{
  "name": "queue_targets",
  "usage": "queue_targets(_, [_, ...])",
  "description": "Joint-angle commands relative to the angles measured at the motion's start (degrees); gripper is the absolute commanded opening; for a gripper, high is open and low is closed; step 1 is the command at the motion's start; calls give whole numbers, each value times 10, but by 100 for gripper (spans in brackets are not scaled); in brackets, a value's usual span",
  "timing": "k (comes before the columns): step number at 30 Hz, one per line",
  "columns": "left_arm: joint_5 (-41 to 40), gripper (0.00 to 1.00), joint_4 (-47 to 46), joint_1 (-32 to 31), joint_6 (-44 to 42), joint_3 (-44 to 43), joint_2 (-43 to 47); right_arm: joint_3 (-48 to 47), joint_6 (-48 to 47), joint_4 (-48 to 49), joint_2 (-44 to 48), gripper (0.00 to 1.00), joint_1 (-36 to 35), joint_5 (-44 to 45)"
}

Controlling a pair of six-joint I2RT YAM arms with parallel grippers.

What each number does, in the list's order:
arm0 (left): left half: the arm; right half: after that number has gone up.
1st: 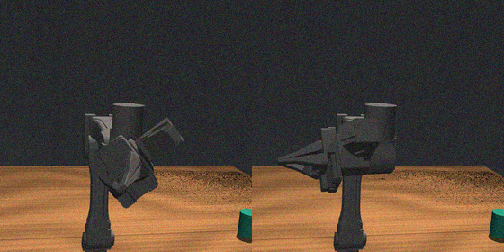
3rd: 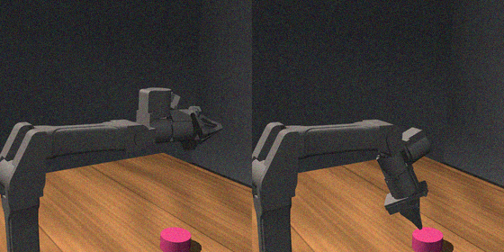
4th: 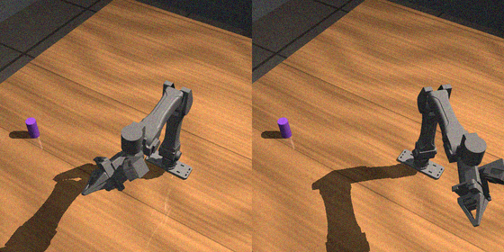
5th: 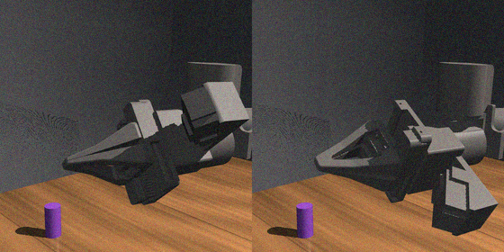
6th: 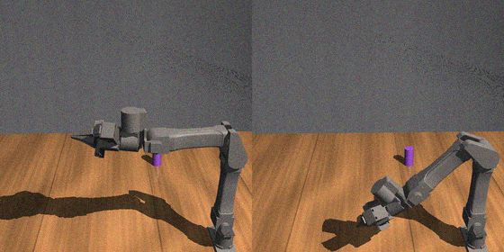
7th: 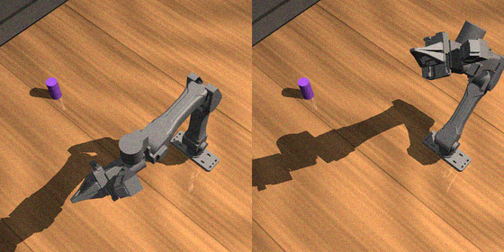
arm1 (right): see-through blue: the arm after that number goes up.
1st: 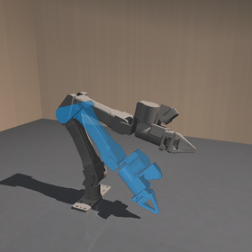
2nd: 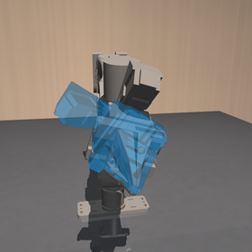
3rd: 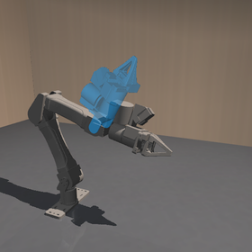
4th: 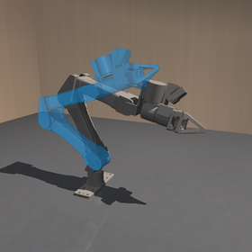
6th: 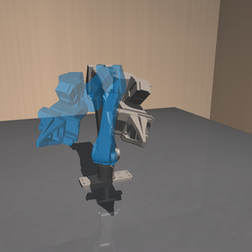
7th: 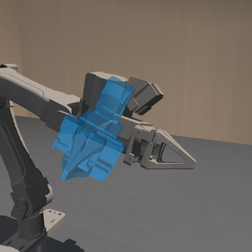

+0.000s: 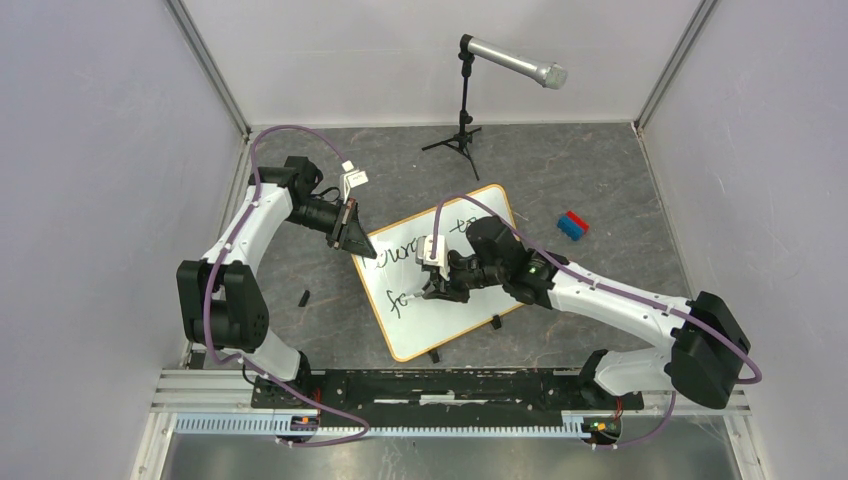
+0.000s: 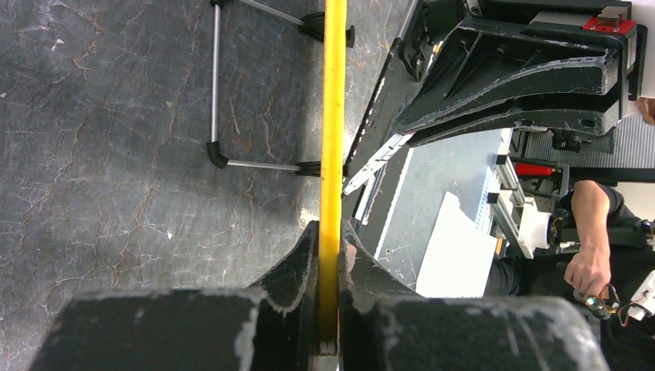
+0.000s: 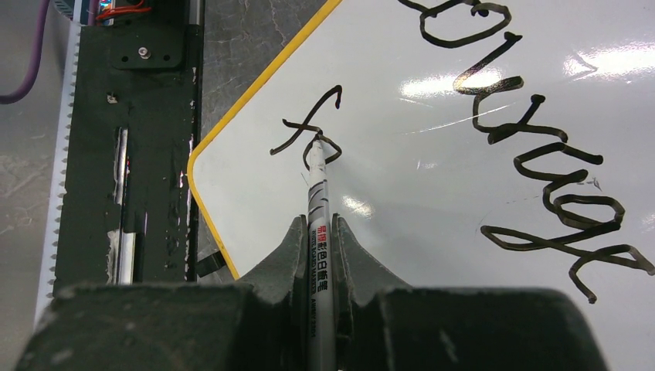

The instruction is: Write a sentence on the whiteboard

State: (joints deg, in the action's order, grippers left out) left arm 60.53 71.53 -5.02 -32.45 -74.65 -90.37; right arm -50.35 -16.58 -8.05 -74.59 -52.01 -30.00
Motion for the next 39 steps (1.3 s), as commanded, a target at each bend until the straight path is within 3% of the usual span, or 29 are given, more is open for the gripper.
queue_targets(1, [-40, 2, 2, 3, -15, -13, 19, -21, 1, 2, 21, 0, 9, -17])
queue_targets(12, [-40, 2, 2, 4, -14, -12, 21, -14, -2, -22, 46, 0, 25, -39])
queue_targets(39, [-38, 2, 3, 4, -13, -12, 22, 0, -11, -7, 41, 0, 26, 7])
